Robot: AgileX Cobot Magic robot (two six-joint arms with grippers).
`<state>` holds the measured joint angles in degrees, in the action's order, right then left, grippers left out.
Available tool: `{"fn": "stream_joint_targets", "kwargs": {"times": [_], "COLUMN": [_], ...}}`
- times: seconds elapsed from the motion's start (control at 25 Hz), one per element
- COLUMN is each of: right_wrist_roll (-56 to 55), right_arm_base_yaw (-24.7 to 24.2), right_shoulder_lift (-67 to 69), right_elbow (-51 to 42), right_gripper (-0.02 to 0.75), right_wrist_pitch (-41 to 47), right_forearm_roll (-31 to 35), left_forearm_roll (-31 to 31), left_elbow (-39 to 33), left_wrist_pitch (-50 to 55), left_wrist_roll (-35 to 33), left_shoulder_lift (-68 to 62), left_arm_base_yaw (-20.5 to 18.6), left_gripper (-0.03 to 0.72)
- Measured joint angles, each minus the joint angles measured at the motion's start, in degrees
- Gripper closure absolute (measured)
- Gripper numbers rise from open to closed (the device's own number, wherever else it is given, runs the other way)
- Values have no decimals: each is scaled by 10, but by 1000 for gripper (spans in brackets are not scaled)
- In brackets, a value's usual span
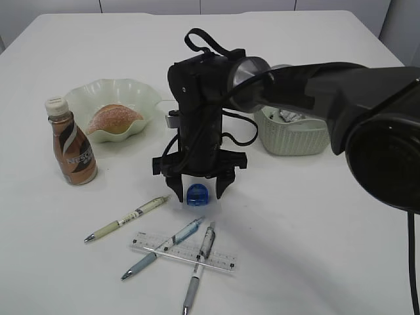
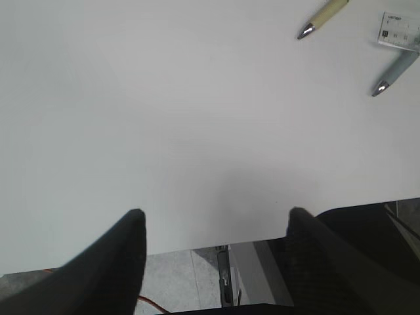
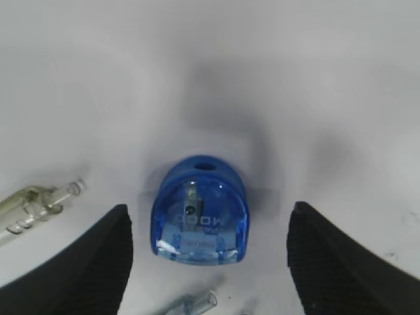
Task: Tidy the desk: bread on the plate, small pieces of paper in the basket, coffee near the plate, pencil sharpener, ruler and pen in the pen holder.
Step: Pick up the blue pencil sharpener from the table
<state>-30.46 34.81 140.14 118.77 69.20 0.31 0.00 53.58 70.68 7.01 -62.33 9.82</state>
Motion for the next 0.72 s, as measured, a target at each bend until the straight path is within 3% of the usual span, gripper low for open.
{"fn": "stream_joint_targets", "kwargs": {"times": [0.72], "right_wrist_roll": [0], "right_arm_base_yaw": [0], "right_shoulder_lift": [10], "right_elbow": [0], "right_gripper": [214], "right_wrist_pitch": [-2], "right_forearm_roll": [1], "left_forearm_roll": [0], "left_elbow": [0], "left_wrist_pitch": [0], "left_wrist_roll": [0], "left_shoulder_lift": [0], "left_arm_base_yaw": [0], "left_gripper": [202]}}
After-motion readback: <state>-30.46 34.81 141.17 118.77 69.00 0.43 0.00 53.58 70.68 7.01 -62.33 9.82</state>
